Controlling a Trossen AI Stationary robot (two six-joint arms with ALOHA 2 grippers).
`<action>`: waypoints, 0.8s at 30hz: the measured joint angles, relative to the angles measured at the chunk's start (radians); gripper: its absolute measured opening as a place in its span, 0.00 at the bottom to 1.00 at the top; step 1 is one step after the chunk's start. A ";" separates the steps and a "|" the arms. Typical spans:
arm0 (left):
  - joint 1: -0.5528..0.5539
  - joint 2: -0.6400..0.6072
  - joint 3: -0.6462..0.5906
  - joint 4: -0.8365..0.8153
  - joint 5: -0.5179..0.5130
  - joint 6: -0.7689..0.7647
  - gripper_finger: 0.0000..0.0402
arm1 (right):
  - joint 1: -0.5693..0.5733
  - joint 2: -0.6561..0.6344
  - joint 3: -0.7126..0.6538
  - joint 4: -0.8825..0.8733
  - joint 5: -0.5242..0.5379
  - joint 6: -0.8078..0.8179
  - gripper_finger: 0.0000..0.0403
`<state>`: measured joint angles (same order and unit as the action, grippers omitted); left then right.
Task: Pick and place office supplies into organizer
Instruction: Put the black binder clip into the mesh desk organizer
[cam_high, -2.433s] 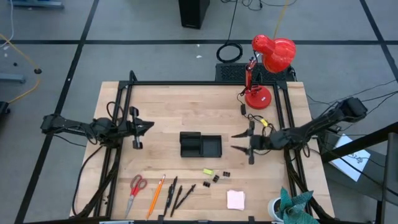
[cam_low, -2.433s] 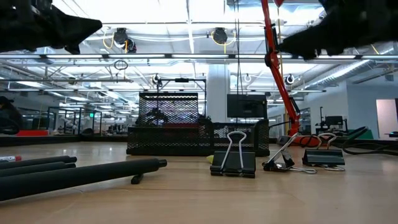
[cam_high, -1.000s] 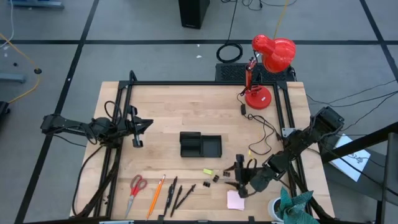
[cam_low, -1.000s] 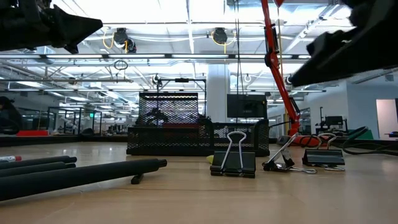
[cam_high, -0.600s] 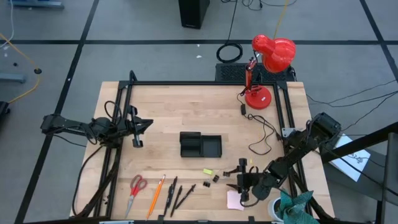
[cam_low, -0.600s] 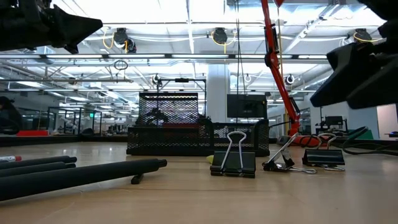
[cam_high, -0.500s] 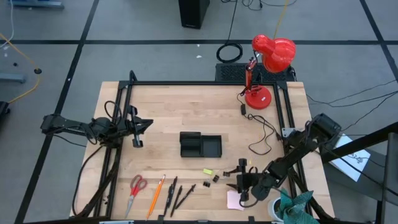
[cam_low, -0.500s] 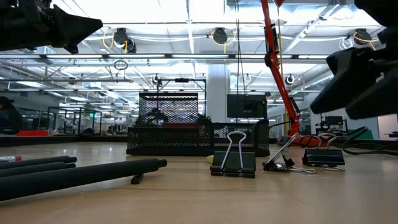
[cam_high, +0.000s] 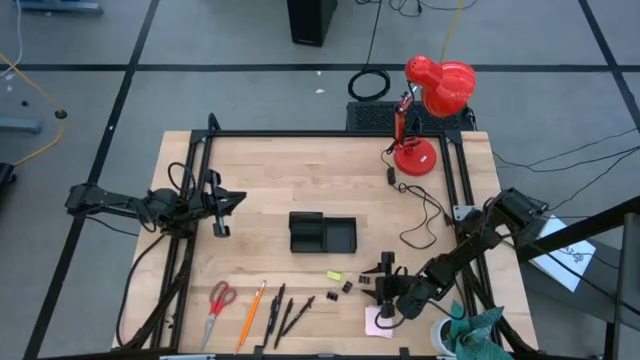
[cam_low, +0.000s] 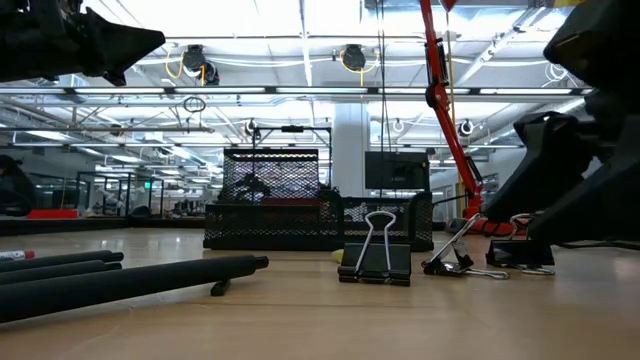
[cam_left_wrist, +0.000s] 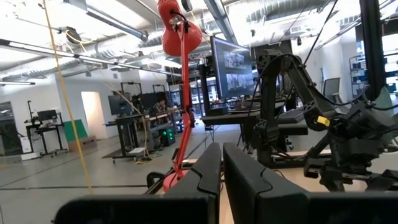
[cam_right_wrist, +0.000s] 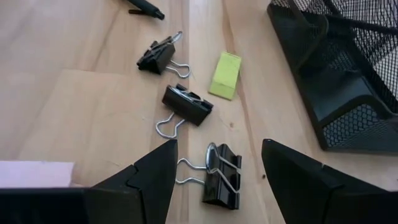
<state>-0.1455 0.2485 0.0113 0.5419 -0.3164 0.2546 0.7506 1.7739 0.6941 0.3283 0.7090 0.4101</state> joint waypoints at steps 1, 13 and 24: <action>0.000 0.000 0.000 0.000 0.000 0.000 0.06 | -0.002 0.003 0.000 0.000 0.000 0.004 0.56; 0.000 0.000 0.000 0.000 0.000 0.005 0.06 | -0.003 0.004 0.000 -0.037 -0.003 0.027 0.44; 0.000 0.000 0.000 0.000 0.000 0.004 0.06 | -0.003 0.004 0.000 -0.042 -0.003 0.022 0.12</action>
<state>-0.1459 0.2485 0.0113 0.5419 -0.3164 0.2588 0.7475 1.7782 0.6941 0.2858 0.7064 0.4323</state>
